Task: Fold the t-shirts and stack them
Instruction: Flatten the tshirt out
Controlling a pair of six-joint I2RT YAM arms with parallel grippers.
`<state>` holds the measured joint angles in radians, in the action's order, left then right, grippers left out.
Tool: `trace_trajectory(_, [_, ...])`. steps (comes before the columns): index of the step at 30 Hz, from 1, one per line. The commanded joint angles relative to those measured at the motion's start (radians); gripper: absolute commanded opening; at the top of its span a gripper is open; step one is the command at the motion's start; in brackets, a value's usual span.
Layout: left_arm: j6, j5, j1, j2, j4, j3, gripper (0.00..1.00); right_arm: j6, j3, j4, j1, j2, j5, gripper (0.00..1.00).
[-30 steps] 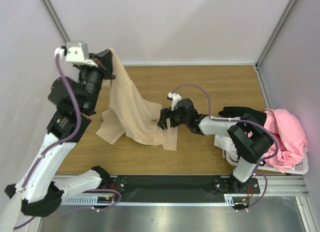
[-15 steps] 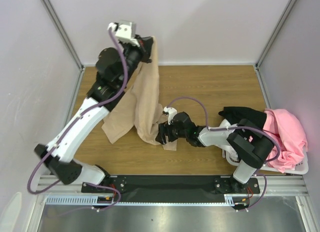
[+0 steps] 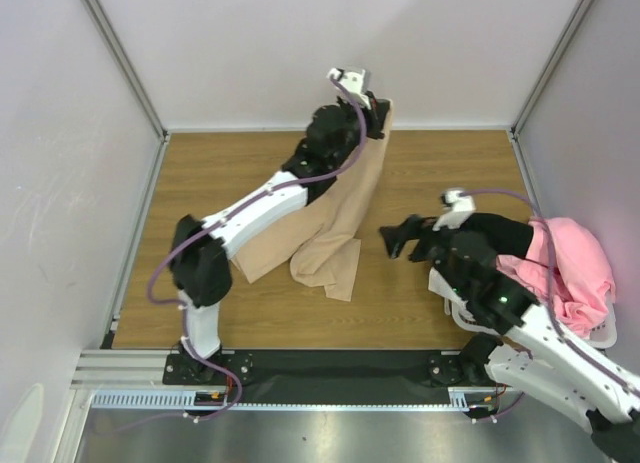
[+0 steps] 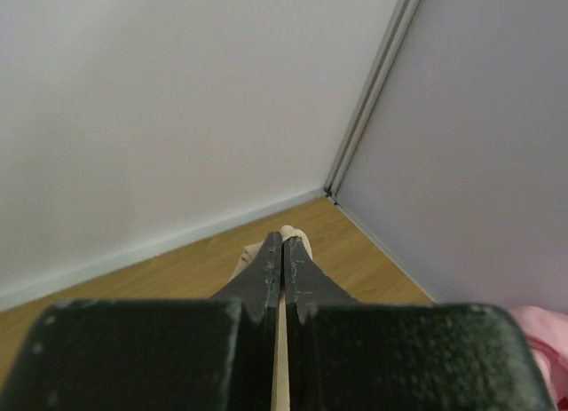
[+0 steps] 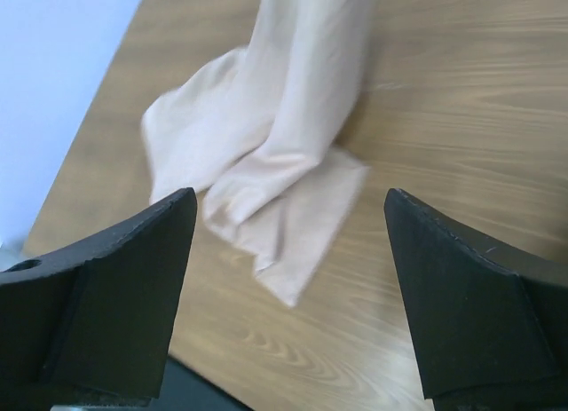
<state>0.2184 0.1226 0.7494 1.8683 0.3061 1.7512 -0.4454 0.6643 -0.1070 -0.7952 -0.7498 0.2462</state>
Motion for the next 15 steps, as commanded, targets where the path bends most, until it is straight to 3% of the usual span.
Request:
trace_trajectory(1, [0.091, 0.009, 0.033, 0.118, 0.127, 0.103, 0.00, -0.039, 0.050, -0.273, 0.071, 0.088, 0.208, 0.92])
trace_trajectory(3, [0.104, 0.008, 0.047, 0.239, 0.069, 0.210, 0.02, -0.053, 0.069, -0.319, 0.106, 0.118, 0.255, 0.94])
trace_trajectory(5, [0.114, 0.006, 0.064, 0.351, 0.032, 0.317, 0.22, -0.055, 0.089, -0.361, 0.169, 0.110, 0.245, 0.95])
trace_trajectory(6, [0.114, 0.006, 0.067, 0.382, 0.009, 0.356, 0.33, -0.058, 0.095, -0.370, 0.192, 0.103, 0.232, 0.95])
trace_trajectory(7, [0.113, 0.005, 0.071, 0.420, -0.063, 0.401, 0.66, -0.059, 0.106, -0.381, 0.211, 0.093, 0.219, 0.96])
trace_trajectory(8, [0.113, 0.003, 0.071, 0.446, -0.114, 0.450, 0.83, -0.061, 0.109, -0.384, 0.249, 0.083, 0.184, 0.96])
trace_trajectory(10, [0.079, 0.015, 0.070, 0.489, -0.259, 0.589, 0.99, -0.067, 0.121, -0.387, 0.283, 0.050, 0.151, 0.96])
trace_trajectory(13, [0.007, 0.096, 0.058, 0.393, -0.381, 0.576, 1.00, -0.068, 0.147, -0.379, 0.336, -0.003, 0.073, 0.96])
trace_trajectory(15, [0.015, 0.124, 0.033, 0.304, -0.450, 0.481, 1.00, -0.061, 0.185, -0.370, 0.349, -0.034, 0.033, 0.97])
